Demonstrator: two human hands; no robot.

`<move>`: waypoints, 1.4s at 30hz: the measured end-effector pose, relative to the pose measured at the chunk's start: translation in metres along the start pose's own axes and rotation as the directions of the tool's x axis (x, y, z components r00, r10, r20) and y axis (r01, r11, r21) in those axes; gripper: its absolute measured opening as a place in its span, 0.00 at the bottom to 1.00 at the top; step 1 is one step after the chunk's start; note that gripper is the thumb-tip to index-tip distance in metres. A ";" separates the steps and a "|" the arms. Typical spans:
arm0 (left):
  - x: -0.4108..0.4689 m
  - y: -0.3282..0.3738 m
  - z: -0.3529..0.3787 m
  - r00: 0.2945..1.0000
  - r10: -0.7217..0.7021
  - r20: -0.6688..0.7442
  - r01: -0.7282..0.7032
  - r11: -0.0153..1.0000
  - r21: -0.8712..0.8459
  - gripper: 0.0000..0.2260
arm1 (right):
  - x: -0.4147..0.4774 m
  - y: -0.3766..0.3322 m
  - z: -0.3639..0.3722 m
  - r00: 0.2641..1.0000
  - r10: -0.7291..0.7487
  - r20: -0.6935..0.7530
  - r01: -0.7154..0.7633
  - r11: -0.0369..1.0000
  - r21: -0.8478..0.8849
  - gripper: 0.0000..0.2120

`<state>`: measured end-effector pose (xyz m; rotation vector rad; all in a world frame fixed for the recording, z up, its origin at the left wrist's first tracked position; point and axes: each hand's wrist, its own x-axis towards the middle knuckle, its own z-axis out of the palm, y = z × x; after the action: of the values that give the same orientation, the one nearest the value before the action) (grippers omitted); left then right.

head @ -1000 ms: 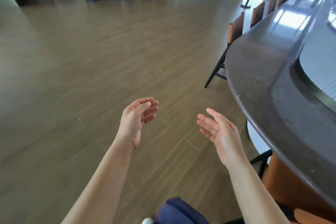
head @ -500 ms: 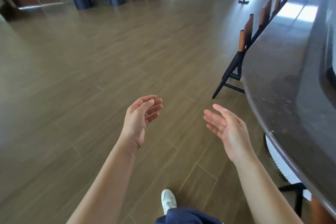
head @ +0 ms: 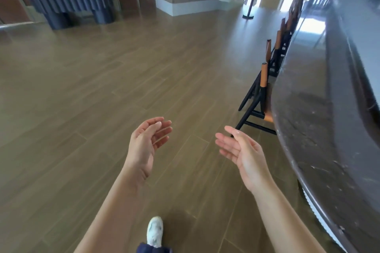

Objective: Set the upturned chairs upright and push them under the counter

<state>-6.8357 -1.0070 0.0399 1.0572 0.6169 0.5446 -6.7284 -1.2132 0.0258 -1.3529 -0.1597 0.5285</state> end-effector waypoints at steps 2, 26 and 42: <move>0.046 0.005 0.002 0.999 -0.018 0.033 0.018 1.000 0.008 0.07 | 0.035 -0.001 0.011 0.999 -0.010 -0.048 0.011 1.000 0.024 0.12; 0.466 0.051 0.131 0.898 -0.203 0.391 0.161 0.977 0.137 0.07 | 0.384 -0.048 0.072 0.906 -0.018 -0.422 0.069 0.992 0.105 0.12; 0.667 0.031 0.272 0.859 -0.280 0.429 0.221 0.958 0.182 0.07 | 0.596 -0.099 0.013 0.857 0.031 -0.515 0.027 0.994 0.104 0.12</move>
<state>-6.1770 -0.7134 0.0307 1.1535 0.3683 0.0193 -6.1868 -0.9460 0.0103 -1.3434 0.3097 0.1552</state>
